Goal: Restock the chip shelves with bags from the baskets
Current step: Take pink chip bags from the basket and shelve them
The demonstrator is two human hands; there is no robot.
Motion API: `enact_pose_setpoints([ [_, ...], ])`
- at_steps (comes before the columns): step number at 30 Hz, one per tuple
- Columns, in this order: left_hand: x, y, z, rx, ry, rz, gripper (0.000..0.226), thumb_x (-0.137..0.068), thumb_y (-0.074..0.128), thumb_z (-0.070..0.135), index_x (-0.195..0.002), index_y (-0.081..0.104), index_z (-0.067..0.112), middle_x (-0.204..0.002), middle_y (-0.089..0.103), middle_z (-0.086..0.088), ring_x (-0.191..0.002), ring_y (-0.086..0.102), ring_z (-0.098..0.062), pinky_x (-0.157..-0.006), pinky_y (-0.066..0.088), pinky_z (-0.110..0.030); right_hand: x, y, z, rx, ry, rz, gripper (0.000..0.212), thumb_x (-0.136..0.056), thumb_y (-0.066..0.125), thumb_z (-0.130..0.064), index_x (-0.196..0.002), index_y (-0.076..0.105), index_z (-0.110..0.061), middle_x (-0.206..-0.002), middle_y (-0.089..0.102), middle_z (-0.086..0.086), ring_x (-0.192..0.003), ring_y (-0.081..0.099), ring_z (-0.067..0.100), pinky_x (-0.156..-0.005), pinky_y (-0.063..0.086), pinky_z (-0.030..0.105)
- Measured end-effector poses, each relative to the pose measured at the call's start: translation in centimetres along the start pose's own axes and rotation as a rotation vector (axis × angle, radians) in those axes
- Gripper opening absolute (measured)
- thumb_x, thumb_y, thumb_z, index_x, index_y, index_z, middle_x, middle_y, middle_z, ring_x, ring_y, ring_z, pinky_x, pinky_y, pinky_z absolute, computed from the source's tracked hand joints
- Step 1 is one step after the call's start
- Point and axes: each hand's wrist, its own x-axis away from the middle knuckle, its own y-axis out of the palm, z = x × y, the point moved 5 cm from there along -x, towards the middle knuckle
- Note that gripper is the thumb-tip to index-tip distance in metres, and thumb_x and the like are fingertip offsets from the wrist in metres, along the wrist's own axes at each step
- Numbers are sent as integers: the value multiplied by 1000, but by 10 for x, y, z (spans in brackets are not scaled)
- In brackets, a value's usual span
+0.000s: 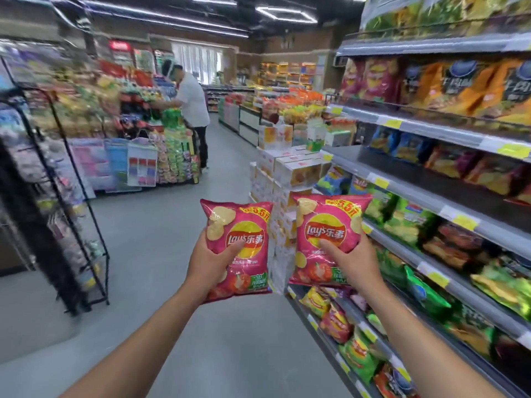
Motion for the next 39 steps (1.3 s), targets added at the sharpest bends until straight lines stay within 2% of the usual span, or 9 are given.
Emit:
enact_pose_setpoints([
  [4,-47,-19,-4,-23,-8,88,58,-83,85,39,-132,56,32,-114,75,6,-96,76,-18,-81,66,-44,-54,50,-5,-47,-28,-57,58,-74,88,-47,-122,60,-32,-104,70,-19,-95,66,0,-75,51,22],
  [10,-126,-28,-6,-50,-2,203,62,-82,85,40,-136,54,31,-116,74,5,-98,76,-19,-83,65,-45,-151,114,4,-90,-17,-164,57,-79,85,-42,-128,60,-24,-99,67,-21,-85,59,-11,-63,43,10],
  [12,-151,-29,-6,-52,-2,230,61,-81,86,39,-135,56,30,-116,75,3,-98,76,-20,-83,65,-46,-184,132,6,-83,-43,-199,59,-78,85,-44,-128,60,-25,-101,68,-19,-86,62,-9,-67,48,14],
  [16,-193,-32,-12,-31,9,275,55,-81,87,38,-128,61,30,-112,78,3,-96,78,-18,-83,65,-46,-244,167,8,-76,-68,-216,70,-70,86,-57,-127,61,-25,-106,73,-11,-95,70,9,-86,61,41],
  [19,-223,-36,-15,-48,-3,294,57,-78,87,44,-128,60,33,-112,77,4,-97,78,-20,-83,65,-48,-276,193,4,-92,-81,-249,71,-72,86,-54,-131,59,-25,-109,72,-9,-98,69,12,-81,58,33],
  [23,-271,-37,-14,-47,21,315,56,-82,85,40,-130,59,30,-112,77,4,-96,77,-19,-79,66,-41,-317,222,-1,-85,-99,-265,63,-76,85,-50,-129,60,-26,-108,71,-12,-93,65,-1,-68,49,19],
  [28,-350,-31,-10,-23,54,259,54,-85,84,35,-132,58,30,-111,75,8,-93,77,-15,-68,63,-27,-375,251,2,-63,-80,-231,73,-66,83,-69,-125,59,-33,-108,72,-14,-97,70,7,-80,59,32],
  [33,-450,-22,-1,15,66,146,49,-84,84,36,-126,59,33,-108,77,6,-90,78,-16,-70,65,-34,-433,264,-13,-49,-70,-106,61,-72,86,-54,-121,55,-36,-104,68,-20,-94,65,0,-75,53,25],
  [39,-560,16,21,32,130,-57,37,-84,84,26,-114,64,32,-97,80,8,-88,78,-16,-66,62,-30,-494,252,-13,-27,-28,105,69,-67,86,-62,-125,59,-35,-106,73,-17,-96,70,5,-88,60,42],
])
